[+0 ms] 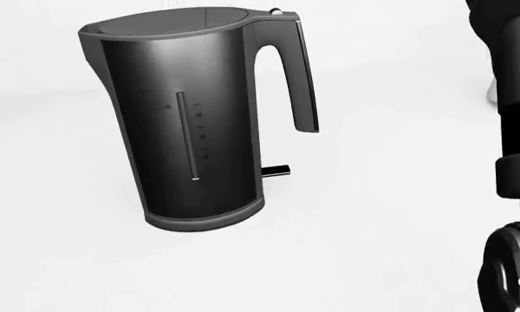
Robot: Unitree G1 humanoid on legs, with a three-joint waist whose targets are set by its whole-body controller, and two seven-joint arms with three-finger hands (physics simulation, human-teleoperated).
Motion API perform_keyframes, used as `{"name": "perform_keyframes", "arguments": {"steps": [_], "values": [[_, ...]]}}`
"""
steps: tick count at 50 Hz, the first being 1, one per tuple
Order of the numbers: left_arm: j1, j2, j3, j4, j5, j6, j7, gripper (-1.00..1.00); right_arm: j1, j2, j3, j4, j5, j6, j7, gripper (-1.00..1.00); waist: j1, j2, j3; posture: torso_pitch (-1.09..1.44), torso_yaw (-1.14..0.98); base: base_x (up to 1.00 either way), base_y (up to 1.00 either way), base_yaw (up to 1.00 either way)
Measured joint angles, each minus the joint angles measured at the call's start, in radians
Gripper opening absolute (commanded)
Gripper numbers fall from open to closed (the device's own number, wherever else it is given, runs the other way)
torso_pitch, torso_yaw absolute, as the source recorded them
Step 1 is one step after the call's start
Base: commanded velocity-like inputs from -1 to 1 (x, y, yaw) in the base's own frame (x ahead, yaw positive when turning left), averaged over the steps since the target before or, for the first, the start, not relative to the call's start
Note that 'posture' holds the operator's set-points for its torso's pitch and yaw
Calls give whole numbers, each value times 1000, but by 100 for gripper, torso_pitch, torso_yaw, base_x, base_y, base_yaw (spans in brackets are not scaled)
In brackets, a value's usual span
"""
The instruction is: Press the button to open the lid of the electric kettle.
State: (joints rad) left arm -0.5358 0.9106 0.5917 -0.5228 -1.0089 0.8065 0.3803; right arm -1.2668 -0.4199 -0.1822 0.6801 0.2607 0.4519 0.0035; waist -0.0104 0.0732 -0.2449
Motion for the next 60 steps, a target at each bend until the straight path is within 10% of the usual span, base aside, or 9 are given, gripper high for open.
{"name": "perform_keyframes", "arguments": {"steps": [24,60], "values": [[-7,12,-2,3,-24,-3,19,100,-217,46,8,562,-98,-298,6,100,0,15,3,-40,0,0,0,0],[1,17,6,5,-32,-2,17,100,-313,144,-16,671,-269,-332,-118,100,3,21,5,-40,0,0,0,0]]}}
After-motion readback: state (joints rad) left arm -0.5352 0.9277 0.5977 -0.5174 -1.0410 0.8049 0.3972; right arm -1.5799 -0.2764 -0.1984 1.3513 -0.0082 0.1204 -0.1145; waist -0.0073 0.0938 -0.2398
